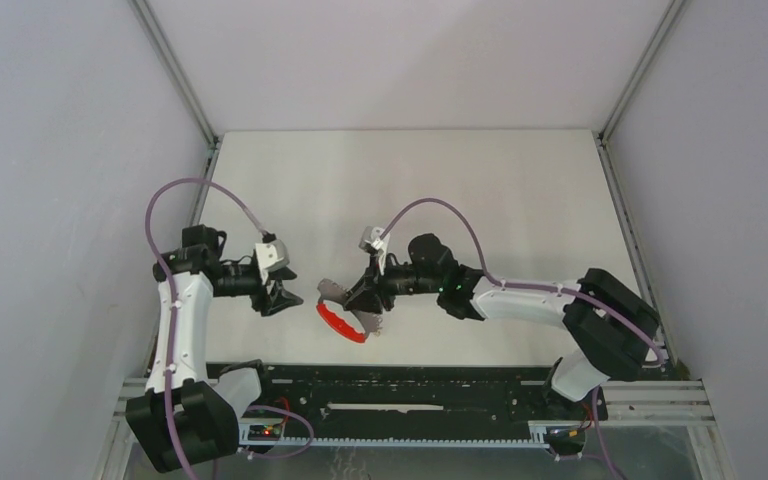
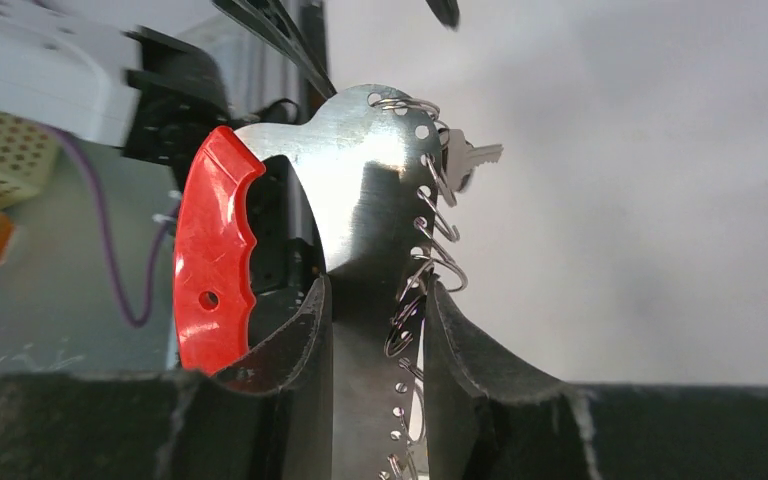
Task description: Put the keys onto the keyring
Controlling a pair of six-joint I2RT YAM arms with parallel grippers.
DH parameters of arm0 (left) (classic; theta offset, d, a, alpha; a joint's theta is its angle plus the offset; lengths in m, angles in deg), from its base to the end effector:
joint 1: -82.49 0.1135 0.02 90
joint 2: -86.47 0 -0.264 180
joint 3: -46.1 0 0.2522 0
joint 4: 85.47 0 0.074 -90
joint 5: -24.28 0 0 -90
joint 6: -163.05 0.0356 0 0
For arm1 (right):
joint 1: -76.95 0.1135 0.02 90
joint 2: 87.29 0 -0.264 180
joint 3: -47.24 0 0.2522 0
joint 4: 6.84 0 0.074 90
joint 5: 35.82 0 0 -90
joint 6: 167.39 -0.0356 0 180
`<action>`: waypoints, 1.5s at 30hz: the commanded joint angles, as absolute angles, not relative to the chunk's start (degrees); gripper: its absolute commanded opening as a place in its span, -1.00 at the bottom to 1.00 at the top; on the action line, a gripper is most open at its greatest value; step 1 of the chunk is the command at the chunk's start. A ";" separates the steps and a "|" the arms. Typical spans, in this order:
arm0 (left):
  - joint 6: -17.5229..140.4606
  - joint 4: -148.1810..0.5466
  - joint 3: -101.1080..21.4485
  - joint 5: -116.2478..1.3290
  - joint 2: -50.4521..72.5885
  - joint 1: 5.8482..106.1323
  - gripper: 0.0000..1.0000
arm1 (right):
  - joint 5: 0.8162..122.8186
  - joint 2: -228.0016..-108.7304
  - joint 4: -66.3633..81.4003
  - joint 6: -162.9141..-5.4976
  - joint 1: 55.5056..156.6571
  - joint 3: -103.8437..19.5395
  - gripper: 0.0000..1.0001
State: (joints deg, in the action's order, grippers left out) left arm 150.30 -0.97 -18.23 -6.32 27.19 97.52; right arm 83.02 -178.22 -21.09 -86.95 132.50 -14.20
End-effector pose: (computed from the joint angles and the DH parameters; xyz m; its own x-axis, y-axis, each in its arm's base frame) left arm 0.1559 0.0101 0.2721 -0.1898 0.4631 -0.8657 0.9305 0.3662 -0.0082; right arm 0.1812 0.2945 0.2257 -0.3103 -0.1952 -0.9304 -0.9472 0.1462 0.2853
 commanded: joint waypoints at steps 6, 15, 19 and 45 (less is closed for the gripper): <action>156.91 9.49 -23.07 4.16 29.08 96.38 0.40 | 100.76 -169.74 -30.02 -91.30 129.75 -14.59 -0.76; 143.33 9.67 -31.23 10.77 32.52 89.64 0.50 | 109.46 -165.62 -32.19 -95.13 129.16 -15.43 -0.71; 140.74 9.68 -32.82 11.30 35.91 86.98 0.28 | 111.55 -163.98 -32.33 -96.38 129.00 -15.48 -0.70; 123.23 -22.79 -27.46 2.10 55.26 79.71 0.30 | 103.82 -161.87 -20.77 -93.36 128.85 -18.90 -0.68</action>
